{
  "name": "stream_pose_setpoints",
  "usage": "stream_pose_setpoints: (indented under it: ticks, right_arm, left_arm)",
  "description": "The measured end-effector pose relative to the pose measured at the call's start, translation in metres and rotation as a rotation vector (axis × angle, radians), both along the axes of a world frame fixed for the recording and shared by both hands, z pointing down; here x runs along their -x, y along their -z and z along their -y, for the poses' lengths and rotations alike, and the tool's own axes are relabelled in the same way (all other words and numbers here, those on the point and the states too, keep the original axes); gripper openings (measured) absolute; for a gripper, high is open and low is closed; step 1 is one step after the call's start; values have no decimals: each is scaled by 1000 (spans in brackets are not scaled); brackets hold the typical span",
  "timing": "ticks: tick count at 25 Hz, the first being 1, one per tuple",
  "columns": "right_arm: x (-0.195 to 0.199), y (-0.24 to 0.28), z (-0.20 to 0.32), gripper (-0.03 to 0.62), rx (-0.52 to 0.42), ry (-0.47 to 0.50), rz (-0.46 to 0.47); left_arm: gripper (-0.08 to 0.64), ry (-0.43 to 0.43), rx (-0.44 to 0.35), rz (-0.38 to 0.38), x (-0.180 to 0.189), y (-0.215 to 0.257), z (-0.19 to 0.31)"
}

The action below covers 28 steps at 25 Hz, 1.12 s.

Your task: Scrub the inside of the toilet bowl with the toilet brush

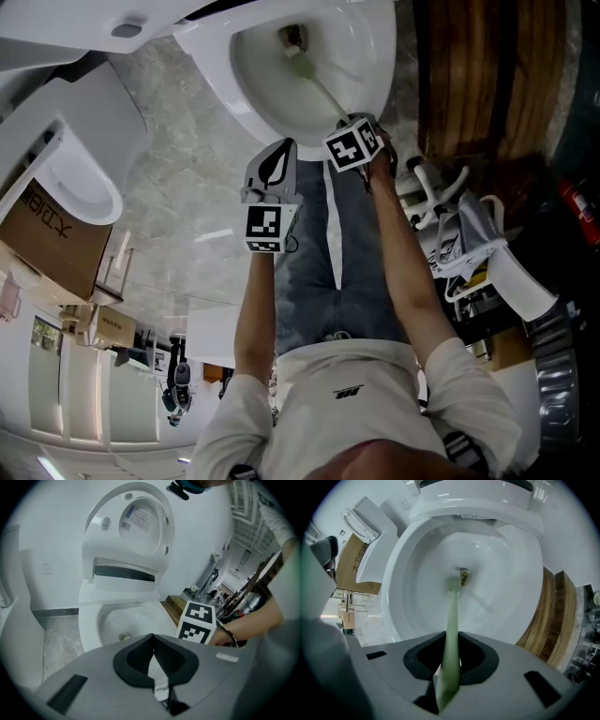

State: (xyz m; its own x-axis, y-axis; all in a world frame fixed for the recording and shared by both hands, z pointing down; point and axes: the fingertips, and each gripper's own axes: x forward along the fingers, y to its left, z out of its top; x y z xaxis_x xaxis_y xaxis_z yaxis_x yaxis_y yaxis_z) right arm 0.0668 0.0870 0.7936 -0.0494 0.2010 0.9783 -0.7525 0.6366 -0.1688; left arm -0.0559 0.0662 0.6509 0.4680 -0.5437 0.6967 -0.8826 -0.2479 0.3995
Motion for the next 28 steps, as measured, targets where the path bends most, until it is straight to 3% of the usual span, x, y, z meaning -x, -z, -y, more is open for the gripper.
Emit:
stream_pose_setpoints:
  ticks: [14,28]
  right_arm:
    - [13,-22,36,61,0,-6,8]
    - [-12,38,-32,61,48,6,55]
  left_arm:
    - [9,6,-7,6,4,2,-1]
    - [9,23,-49,12,-12,31,2]
